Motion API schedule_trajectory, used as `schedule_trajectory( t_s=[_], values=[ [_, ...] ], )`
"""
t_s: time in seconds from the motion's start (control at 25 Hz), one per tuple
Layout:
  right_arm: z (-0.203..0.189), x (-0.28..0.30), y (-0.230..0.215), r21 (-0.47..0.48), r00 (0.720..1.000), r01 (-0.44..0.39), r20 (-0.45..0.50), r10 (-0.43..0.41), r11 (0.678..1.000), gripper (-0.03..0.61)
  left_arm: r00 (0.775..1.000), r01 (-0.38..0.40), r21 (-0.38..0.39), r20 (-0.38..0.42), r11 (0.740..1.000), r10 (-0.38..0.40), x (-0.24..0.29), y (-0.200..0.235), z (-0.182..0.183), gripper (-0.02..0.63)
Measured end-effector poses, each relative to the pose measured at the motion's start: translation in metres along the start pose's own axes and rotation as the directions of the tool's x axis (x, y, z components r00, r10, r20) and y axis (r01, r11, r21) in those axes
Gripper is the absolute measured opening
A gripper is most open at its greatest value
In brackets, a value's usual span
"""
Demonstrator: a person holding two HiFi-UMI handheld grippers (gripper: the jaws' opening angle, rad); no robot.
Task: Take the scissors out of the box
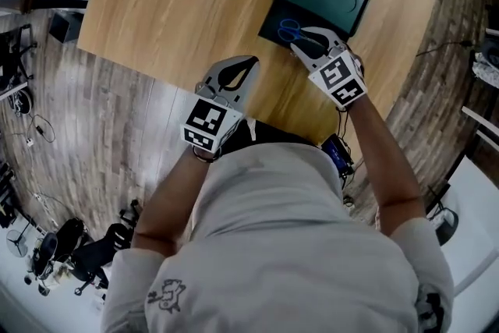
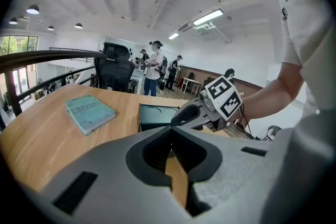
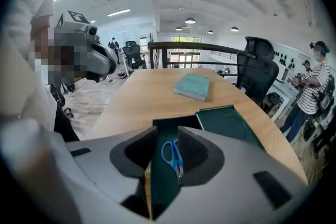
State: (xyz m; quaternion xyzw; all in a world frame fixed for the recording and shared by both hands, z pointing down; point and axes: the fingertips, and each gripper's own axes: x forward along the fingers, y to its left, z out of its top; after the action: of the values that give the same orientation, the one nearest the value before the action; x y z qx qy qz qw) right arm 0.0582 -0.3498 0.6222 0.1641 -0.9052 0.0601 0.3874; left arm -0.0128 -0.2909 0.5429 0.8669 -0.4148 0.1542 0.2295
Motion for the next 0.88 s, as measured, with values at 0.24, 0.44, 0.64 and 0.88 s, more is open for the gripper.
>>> schedule_trajectory(
  t_s=[0.24, 0.44, 0.64, 0.88],
  values=[
    [-0.034, 0.034, -0.006, -0.045, 0.993, -0.058, -0.109, 0.052, 0.997, 0.129, 1.0, -0.011, -0.025, -0.024, 1.0, 0.01, 0.017, 0.004, -0.013, 0.005],
    [-0.057, 0.059, -0.008, -0.075, 0.982, -0.091, -0.171, 0.077, 0.993, 0.129, 0.999, -0.011, -0.028, -0.038, 1.0, 0.01, 0.032, 0.009, -0.023, 0.005],
    [-0.07, 0.079, -0.011, -0.086, 0.973, -0.116, -0.212, 0.096, 0.99, 0.129, 0.999, -0.015, -0.052, -0.044, 0.999, 0.012, 0.044, 0.015, -0.027, 0.005],
    [-0.079, 0.094, -0.011, -0.098, 0.961, -0.146, -0.249, 0.118, 0.984, 0.129, 0.998, -0.032, -0.058, -0.047, 0.998, 0.03, 0.045, 0.021, -0.031, 0.006]
  ],
)
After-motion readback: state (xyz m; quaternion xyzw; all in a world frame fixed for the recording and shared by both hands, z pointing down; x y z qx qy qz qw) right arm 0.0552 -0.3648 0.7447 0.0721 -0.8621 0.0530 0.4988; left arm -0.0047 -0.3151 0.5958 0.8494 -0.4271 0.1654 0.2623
